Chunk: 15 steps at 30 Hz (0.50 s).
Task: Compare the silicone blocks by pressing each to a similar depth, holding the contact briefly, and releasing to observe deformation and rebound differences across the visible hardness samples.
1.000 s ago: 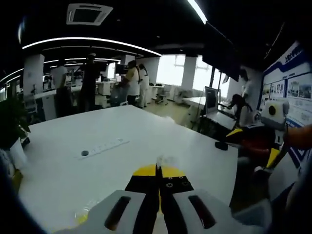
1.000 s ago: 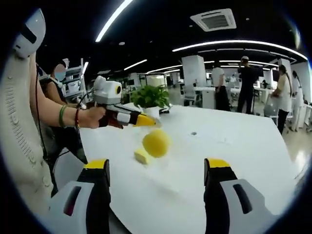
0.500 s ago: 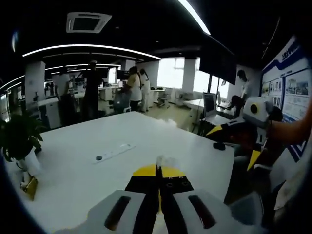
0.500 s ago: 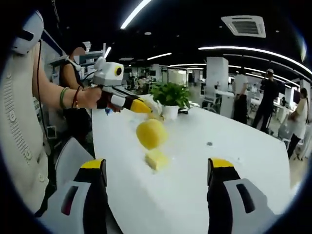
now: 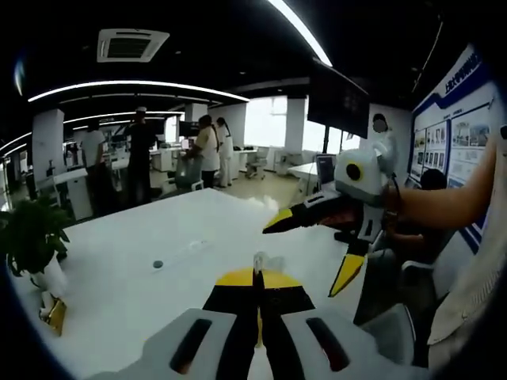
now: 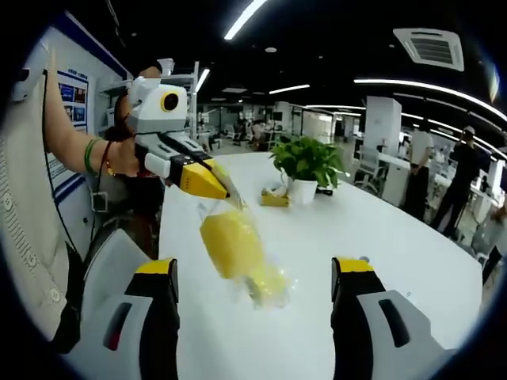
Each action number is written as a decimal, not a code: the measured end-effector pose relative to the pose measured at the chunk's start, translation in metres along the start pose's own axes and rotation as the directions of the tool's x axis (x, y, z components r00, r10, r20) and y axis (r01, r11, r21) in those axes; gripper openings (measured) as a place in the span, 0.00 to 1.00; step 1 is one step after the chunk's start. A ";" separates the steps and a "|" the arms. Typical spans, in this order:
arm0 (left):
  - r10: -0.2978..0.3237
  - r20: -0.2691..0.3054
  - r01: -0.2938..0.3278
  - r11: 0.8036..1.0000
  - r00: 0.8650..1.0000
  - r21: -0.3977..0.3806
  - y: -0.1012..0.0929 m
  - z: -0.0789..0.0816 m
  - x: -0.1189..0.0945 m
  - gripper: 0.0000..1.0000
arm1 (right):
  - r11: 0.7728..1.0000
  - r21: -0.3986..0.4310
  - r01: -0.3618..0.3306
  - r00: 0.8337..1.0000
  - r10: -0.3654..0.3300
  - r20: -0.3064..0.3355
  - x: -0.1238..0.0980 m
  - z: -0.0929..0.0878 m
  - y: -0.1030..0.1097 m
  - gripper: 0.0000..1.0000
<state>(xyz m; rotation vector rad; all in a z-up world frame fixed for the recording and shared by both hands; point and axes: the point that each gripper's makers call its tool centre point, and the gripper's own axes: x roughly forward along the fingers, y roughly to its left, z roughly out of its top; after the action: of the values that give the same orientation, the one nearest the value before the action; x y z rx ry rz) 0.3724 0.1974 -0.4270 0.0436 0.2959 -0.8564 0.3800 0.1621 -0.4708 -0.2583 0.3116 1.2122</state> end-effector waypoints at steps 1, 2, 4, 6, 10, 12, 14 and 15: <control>-0.010 0.001 0.010 1.000 1.000 0.007 -0.002 0.002 0.000 0.00 | 1.000 -0.008 -0.011 1.000 0.011 -0.010 0.005 0.000 0.001 0.72; -0.016 0.002 0.016 1.000 1.000 0.008 -0.003 0.003 0.000 0.00 | 1.000 -0.018 -0.023 1.000 0.023 -0.016 0.009 0.000 0.003 0.72; -0.027 0.004 0.027 0.999 1.000 0.019 -0.004 0.005 0.000 0.00 | 0.998 -0.032 -0.051 0.998 0.049 -0.037 0.018 0.000 0.007 0.71; -0.044 0.005 0.044 0.999 0.999 0.019 -0.007 0.006 0.001 0.00 | 0.996 -0.047 -0.073 0.996 0.070 -0.053 0.025 0.000 0.010 0.69; -0.079 0.005 0.079 0.996 0.997 0.035 -0.013 0.009 0.003 0.00 | 0.991 -0.062 -0.118 0.991 0.113 -0.078 0.034 -0.002 0.018 0.64; -0.091 0.003 0.091 0.995 0.996 0.033 -0.016 0.011 0.006 0.00 | 0.987 -0.072 -0.143 0.986 0.136 -0.102 0.037 -0.006 0.023 0.62; -0.104 0.004 0.104 0.994 0.995 0.033 -0.021 0.012 0.007 0.00 | 0.985 -0.067 -0.159 0.981 0.150 -0.121 0.040 -0.009 0.027 0.60; -0.110 0.003 0.110 0.993 0.994 0.037 -0.022 0.012 0.008 0.00 | 0.985 -0.070 -0.161 0.981 0.152 -0.120 0.040 -0.009 0.027 0.59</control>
<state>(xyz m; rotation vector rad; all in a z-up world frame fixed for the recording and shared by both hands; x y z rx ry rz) 0.3632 0.1752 -0.4158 0.0596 0.2793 -0.9712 0.3660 0.2031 -0.4947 -0.3788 0.3893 1.3694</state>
